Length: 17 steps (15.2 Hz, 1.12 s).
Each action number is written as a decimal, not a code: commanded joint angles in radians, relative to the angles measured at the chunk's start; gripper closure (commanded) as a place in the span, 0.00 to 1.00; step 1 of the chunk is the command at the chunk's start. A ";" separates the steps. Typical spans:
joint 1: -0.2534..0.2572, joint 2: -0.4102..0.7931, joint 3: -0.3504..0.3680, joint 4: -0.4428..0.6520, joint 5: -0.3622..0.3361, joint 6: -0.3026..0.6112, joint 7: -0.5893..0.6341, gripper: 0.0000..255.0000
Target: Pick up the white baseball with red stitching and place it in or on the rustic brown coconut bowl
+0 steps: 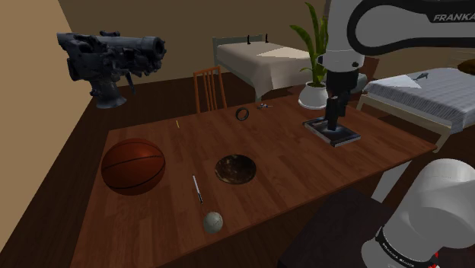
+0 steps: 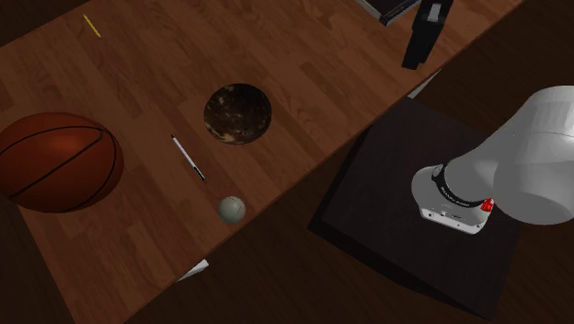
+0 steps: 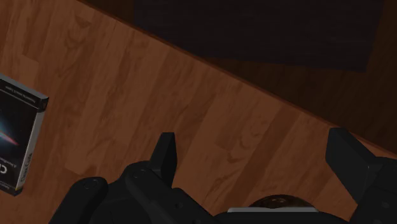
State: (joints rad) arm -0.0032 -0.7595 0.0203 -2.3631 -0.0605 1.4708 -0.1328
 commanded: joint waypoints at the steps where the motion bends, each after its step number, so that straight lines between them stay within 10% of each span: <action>1: 0.000 0.000 0.000 0.000 0.000 0.000 0.000 0.00; 17: 0.105 0.258 0.231 -0.154 0.176 0.497 0.246 0.00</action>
State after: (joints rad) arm 0.0955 -0.5221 0.2355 -2.5159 0.1068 1.9378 0.0963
